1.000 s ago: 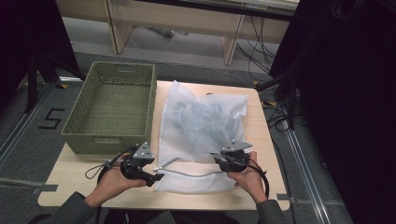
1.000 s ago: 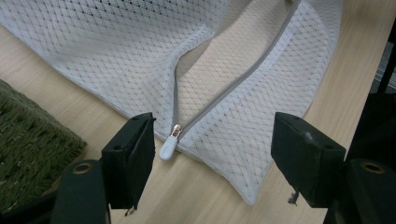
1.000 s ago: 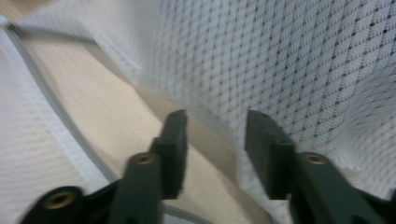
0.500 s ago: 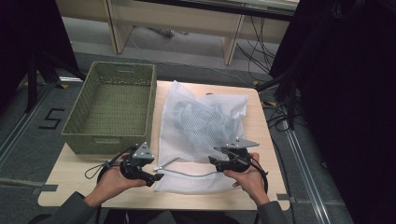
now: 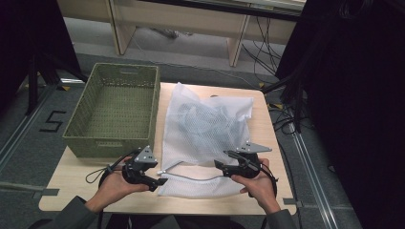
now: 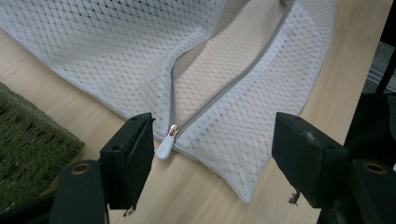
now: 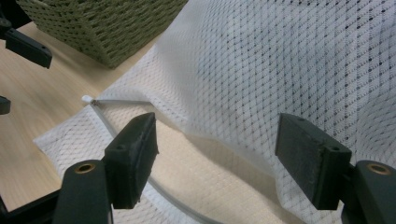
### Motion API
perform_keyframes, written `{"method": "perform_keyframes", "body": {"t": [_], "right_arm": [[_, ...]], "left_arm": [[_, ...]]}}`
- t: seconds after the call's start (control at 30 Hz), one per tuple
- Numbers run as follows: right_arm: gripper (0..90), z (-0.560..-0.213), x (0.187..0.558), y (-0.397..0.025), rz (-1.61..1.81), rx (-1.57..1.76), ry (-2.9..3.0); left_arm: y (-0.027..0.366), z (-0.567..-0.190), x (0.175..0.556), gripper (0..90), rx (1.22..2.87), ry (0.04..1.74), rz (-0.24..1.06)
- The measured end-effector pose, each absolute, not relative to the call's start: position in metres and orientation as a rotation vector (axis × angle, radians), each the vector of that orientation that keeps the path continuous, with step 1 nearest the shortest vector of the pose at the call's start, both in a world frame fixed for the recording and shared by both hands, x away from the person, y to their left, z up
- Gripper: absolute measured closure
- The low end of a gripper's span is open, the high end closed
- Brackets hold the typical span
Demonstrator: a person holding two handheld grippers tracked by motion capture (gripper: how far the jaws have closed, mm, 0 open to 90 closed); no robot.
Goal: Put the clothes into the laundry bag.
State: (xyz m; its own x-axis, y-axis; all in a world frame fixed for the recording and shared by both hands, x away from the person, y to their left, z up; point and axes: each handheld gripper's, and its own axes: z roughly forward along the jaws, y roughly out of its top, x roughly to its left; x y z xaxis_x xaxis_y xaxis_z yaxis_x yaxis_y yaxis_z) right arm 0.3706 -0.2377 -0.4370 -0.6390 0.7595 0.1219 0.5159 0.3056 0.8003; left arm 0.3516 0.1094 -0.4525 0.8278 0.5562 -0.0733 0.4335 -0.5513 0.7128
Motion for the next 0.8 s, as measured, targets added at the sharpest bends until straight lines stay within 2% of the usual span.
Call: {"method": "perform_keyframes", "body": {"t": [0.8], "right_arm": [[21.6, -0.440, 0.332, -0.249, 1.253, 1.164, 2.293]], "left_arm": [[0.113, -0.451, 0.335, 27.1, 2.244, 0.693, 0.197]]}}
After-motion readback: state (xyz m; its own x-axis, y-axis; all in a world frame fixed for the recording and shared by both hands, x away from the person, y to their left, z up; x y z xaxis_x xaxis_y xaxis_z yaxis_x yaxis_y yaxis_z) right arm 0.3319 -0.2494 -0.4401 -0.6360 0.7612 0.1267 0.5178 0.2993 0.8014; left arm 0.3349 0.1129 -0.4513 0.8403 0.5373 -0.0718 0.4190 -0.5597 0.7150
